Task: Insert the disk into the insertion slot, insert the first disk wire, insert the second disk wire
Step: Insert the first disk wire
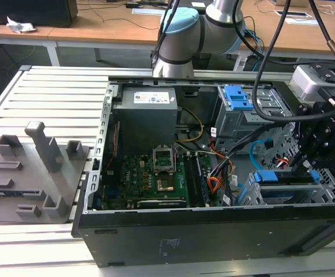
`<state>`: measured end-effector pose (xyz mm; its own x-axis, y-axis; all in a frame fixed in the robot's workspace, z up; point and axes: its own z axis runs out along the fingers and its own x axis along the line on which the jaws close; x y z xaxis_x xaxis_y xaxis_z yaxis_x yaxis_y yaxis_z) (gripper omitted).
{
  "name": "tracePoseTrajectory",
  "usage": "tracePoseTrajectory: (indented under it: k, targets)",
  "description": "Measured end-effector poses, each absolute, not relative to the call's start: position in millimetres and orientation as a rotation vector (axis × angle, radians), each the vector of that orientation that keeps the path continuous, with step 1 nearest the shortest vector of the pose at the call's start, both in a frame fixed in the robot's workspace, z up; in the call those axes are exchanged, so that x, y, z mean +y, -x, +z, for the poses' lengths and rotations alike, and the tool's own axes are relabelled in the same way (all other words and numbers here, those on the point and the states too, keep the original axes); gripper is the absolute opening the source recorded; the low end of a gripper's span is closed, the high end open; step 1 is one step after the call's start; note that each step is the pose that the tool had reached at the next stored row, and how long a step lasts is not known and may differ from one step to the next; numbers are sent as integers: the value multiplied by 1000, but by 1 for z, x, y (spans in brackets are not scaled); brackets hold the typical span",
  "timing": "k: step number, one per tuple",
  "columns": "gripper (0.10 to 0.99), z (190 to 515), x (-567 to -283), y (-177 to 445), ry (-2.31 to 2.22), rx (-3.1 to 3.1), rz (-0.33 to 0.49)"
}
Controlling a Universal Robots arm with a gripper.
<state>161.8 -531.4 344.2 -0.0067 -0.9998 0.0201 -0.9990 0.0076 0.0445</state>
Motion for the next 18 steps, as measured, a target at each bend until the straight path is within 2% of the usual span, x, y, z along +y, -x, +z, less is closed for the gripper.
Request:
tracePoseTrajectory:
  k: [18]
  targets:
    - [165, 334, -533, -164, -2186, -2199, -35]
